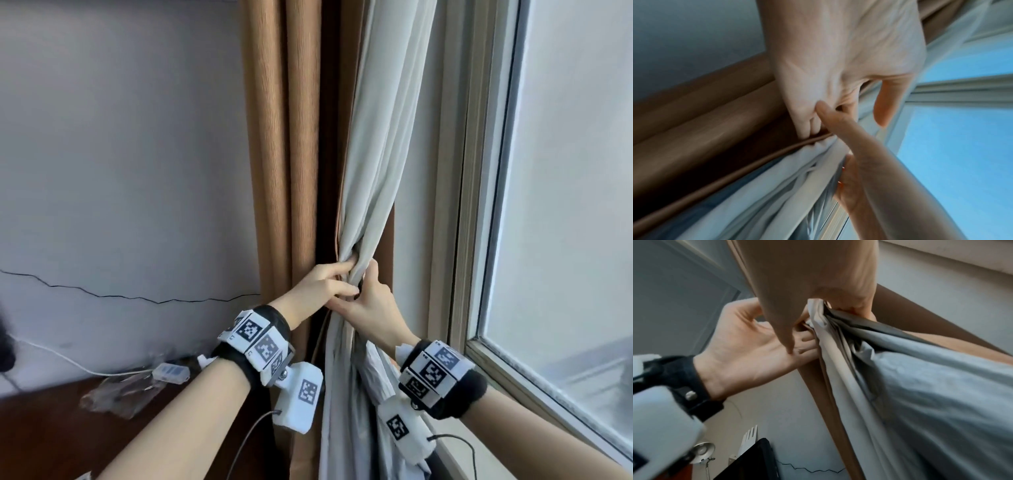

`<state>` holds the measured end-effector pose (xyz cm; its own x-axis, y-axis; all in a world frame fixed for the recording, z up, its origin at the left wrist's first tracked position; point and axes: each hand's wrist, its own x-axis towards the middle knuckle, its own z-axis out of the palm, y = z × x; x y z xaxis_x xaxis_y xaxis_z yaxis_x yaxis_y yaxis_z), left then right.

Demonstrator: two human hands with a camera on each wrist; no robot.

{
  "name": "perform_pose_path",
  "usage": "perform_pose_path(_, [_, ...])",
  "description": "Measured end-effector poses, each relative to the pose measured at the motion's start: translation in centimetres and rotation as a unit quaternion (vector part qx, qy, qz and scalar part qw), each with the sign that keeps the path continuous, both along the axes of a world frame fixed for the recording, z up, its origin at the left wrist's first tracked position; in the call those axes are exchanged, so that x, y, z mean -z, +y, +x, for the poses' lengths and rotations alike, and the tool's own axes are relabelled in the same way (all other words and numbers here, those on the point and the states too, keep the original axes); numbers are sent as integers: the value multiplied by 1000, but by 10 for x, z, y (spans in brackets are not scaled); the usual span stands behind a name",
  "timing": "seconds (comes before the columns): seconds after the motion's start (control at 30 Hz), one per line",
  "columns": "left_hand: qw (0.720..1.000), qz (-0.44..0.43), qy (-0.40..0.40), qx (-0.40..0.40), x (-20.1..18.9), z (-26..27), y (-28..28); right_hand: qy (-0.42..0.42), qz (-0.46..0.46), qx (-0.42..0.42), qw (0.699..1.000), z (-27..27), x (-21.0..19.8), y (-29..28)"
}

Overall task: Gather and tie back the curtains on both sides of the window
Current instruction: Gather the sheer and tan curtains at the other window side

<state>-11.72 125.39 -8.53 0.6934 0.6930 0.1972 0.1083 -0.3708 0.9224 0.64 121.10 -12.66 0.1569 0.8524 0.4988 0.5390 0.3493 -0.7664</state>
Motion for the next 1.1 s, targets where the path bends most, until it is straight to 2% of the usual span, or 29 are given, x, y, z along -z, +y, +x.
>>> perform_pose_path(0.07, [988,-122,-96,18,3,-5,-4,2,-12,20,1000,1,0,1])
perform_pose_path(0.13, [973,-197,-123,4,7,-8,-1,-8,-12,29,999,2,2,4])
perform_pose_path(0.33, [941,-298,-158,26,22,-11,14,-67,16,47,997,14,8,11])
perform_pose_path(0.4, [943,-305,-130,25,25,-9,16,-64,16,41,997,23,11,12])
perform_pose_path(0.43, [957,-273,-100,-1,25,-9,14,-58,14,35,998,29,11,12])
perform_pose_path(0.47, [975,-204,-72,-48,26,-9,10,-52,14,28,998,36,12,11])
perform_pose_path(0.5, [987,-106,-56,-107,27,-9,4,-51,16,25,998,42,13,11])
perform_pose_path(0.53, [984,-2,-51,-168,29,-11,-1,-55,21,25,998,49,14,10])
perform_pose_path(0.6, [944,176,-49,-274,32,-17,-8,-70,37,36,996,63,19,8])
perform_pose_path(0.7, [859,317,-77,-394,34,-23,-12,-62,64,52,995,80,30,6])
perform_pose_path(0.73, [838,334,-75,-425,34,-20,-13,-54,69,53,995,84,33,5])
perform_pose_path(0.77, [831,325,-63,-448,35,-18,-12,-50,72,54,995,86,35,4])
perform_pose_path(0.83, [849,264,-27,-457,38,-9,-11,-48,73,57,995,88,37,0])
perform_pose_path(0.9, [866,242,24,-437,40,4,-11,-43,79,56,994,88,36,-4])
perform_pose_path(0.97, [867,244,46,-431,41,17,-12,-51,98,54,992,88,35,-8])
perform_pose_path(1.1, [857,193,57,-473,45,38,-23,-103,127,40,986,92,33,-18])
